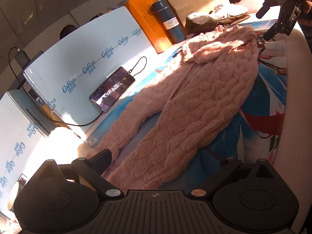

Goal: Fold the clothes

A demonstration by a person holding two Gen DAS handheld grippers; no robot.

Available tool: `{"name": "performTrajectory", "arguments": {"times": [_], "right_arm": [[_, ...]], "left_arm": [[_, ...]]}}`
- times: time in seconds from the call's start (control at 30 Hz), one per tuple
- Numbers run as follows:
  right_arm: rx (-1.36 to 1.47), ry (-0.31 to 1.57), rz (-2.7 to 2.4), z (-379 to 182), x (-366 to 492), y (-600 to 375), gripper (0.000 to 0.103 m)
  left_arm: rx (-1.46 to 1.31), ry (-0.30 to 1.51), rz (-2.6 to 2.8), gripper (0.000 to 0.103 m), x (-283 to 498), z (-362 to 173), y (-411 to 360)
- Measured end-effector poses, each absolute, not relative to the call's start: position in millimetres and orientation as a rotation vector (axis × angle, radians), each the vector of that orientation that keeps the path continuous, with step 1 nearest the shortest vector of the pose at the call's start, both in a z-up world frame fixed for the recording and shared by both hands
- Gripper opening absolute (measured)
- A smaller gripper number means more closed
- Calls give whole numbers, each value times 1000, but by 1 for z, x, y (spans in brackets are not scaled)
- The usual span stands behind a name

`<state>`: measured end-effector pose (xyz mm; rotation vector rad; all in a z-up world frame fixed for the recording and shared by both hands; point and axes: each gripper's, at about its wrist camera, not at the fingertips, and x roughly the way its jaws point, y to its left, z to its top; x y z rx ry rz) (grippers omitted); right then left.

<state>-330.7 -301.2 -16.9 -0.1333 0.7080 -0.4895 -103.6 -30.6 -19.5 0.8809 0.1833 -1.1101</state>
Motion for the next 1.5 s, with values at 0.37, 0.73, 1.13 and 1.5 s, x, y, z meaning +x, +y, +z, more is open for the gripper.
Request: {"name": "performTrajectory", "arguments": {"times": [0.37,0.73,1.13,1.5], "right_arm": [[-320,634,-371,-34,-289,-297,98],[-190,595,-333,-31,-314,-315,15],[162,362,-266,9,-312,-368,14],[663,487,-438,8,-236,-453,25]], "left_arm": [[835,185,-1029,101,-71,-23,-35],[804,273,-1108,13,-58,-25,-9],[408,314,-1112,12,-28,-4,1],[-228,699,-968,13,68,-19,-10]]}}
